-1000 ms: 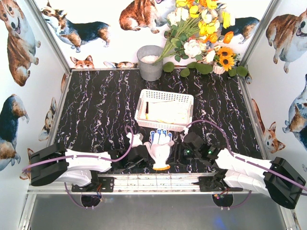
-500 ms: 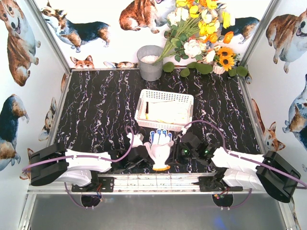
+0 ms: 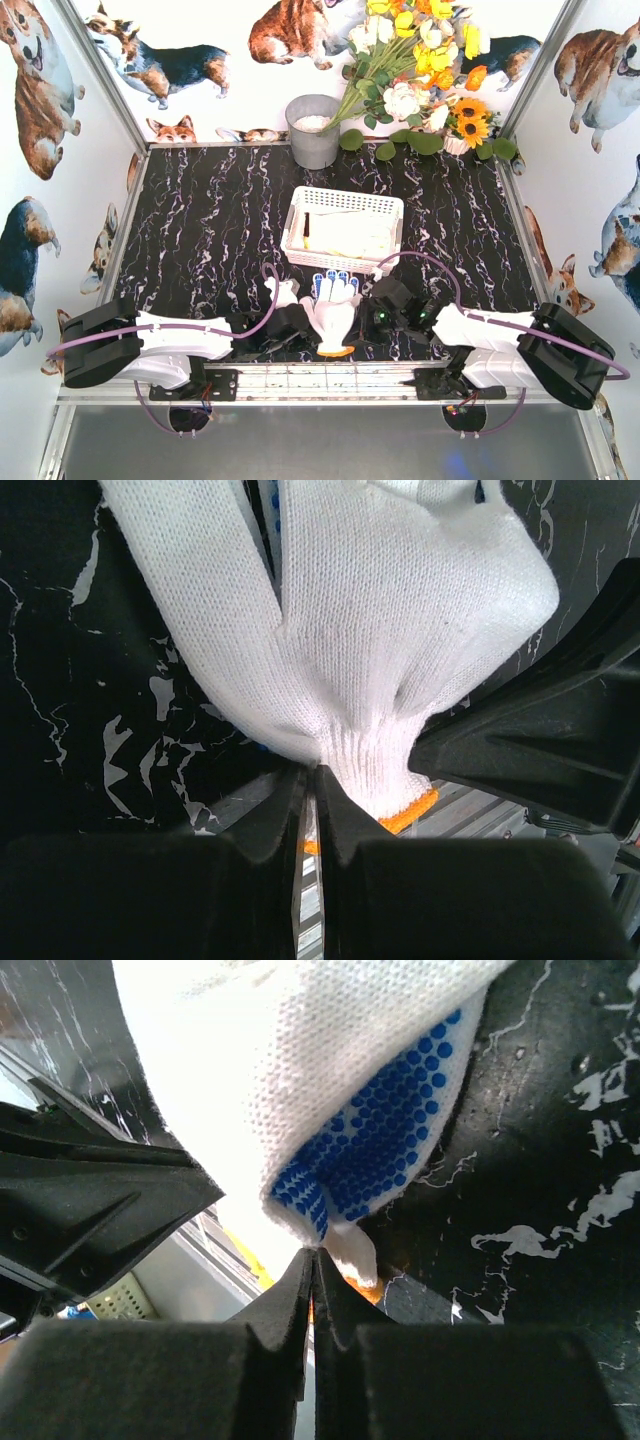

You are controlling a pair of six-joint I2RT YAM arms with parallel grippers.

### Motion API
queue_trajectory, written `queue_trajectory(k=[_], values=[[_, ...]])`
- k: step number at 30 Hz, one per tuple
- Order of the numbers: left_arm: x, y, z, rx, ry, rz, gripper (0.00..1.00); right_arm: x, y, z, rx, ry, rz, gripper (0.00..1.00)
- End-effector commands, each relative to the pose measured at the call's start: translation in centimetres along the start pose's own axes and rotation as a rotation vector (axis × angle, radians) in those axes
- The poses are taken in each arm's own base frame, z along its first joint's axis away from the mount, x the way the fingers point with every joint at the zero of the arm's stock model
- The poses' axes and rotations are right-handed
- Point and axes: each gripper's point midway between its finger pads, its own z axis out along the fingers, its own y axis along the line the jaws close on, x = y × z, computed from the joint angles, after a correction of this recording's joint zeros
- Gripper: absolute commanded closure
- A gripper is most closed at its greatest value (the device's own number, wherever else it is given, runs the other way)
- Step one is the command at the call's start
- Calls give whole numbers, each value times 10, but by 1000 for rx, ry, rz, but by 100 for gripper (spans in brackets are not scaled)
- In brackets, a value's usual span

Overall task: Put the gloves into the storage basket
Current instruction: Pair the glove with the glove.

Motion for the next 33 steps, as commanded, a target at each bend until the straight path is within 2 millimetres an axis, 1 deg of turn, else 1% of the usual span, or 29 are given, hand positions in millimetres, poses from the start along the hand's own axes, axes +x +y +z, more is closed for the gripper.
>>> queue_trajectory(k=[1,3,4,11,16,20,22,25,28,29,33], values=[[-6,-16,-5,33,-25,15,100,-16,34,-6,-87,-56,-43,100],[-9,-18,-6,35,-34,18,100,-18,34,-10,-79,-70,-46,100],[-10,-18,-7,33,-36,21,100,-19,37,-14,-90,-86,-52,100],[-14,-20,-6,34,-60,34,100,-24,25,-24,-42,-145,-47,100],[-14,-15,-1,8,-66,51,100,-27,24,-23,-39,-166,-54,100],[-17,-15,3,-5,-80,73,100,-30,24,-20,-26,-164,-71,100],[-16,-14,4,-18,-75,84,100,-29,25,-18,-18,-145,-76,100],[-12,-9,7,-36,-59,90,100,-24,18,-13,12,-109,-74,100],[-7,-8,8,-33,-37,87,100,-21,17,-12,11,-94,-65,100],[-6,-7,9,-34,-32,86,100,-21,17,-13,8,-95,-64,99],[-4,-6,9,-36,-20,87,100,-24,20,-22,6,-124,-72,86]])
